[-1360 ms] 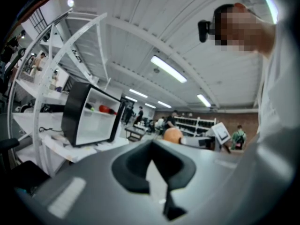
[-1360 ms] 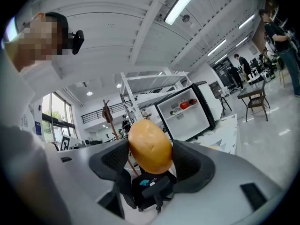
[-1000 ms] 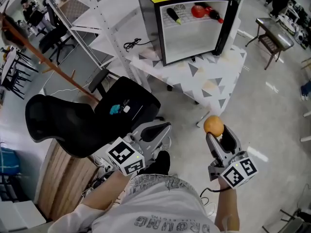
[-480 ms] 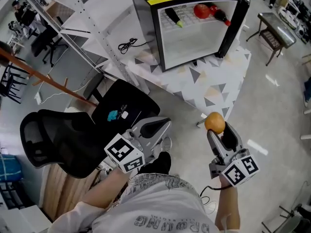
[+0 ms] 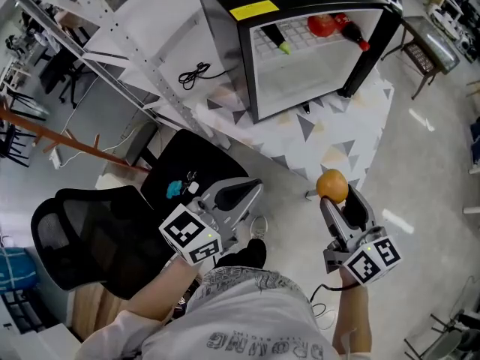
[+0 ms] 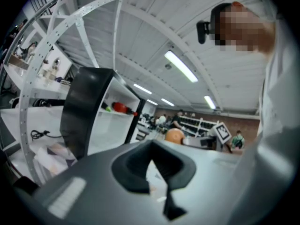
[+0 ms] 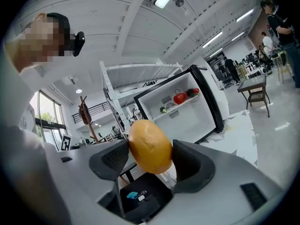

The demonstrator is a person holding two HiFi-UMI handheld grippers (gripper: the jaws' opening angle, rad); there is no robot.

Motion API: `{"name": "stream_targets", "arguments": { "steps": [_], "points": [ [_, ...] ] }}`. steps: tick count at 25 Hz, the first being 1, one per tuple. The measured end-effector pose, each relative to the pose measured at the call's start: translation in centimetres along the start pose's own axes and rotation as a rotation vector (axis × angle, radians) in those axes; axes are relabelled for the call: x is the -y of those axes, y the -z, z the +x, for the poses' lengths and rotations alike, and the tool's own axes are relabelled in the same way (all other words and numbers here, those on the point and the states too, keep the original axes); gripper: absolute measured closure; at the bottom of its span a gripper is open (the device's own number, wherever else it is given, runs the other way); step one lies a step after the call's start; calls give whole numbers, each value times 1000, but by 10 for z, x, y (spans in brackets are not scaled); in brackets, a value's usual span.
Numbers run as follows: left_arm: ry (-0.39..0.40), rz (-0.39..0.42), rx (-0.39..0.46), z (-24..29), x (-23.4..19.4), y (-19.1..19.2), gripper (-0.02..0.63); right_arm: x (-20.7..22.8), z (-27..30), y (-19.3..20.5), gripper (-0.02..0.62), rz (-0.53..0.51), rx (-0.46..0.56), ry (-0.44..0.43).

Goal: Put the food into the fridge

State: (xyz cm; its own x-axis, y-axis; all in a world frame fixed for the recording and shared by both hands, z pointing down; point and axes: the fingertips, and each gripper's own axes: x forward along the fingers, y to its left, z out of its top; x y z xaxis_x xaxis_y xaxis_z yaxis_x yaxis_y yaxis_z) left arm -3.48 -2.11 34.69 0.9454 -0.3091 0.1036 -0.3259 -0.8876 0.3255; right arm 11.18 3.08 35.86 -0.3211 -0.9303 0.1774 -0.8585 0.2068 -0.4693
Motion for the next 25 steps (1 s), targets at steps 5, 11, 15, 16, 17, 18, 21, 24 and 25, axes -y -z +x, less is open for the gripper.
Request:
{"name": "stream_targets", "arguments": {
  "steps": [5,11,15,16,17,18,21,24,25],
  "points": [
    [7,-5,1,5,-28,-11,598,3,30,-8,318,-9,-10,15],
    [8,-11,-2,7,-60,-17,598,4,63,-13,318,-21,-27,26],
    [9,-9,2,7,-73,-22,598,2,78,-15,318,-27,-35,29],
    [10,-10,3,6,-76,-22,598,2,81,-16,318,-29,-36,31],
    [9,-11,4,6,-78,-23,598,1,84,-17,318,-31,-36,32],
    [9,-11,6,5,-80,-24,598,1,87,-18,318,-34,-36,32],
    [4,-14,10,4,-87,-25,598,0,94,-21,318,-45,-38,32],
    [-2,-18,14,4,-92,-25,598,3,101,-24,318,-56,-42,31],
    [-5,-18,16,5,-93,-25,598,4,103,-25,318,-59,-43,30]
  ]
}}
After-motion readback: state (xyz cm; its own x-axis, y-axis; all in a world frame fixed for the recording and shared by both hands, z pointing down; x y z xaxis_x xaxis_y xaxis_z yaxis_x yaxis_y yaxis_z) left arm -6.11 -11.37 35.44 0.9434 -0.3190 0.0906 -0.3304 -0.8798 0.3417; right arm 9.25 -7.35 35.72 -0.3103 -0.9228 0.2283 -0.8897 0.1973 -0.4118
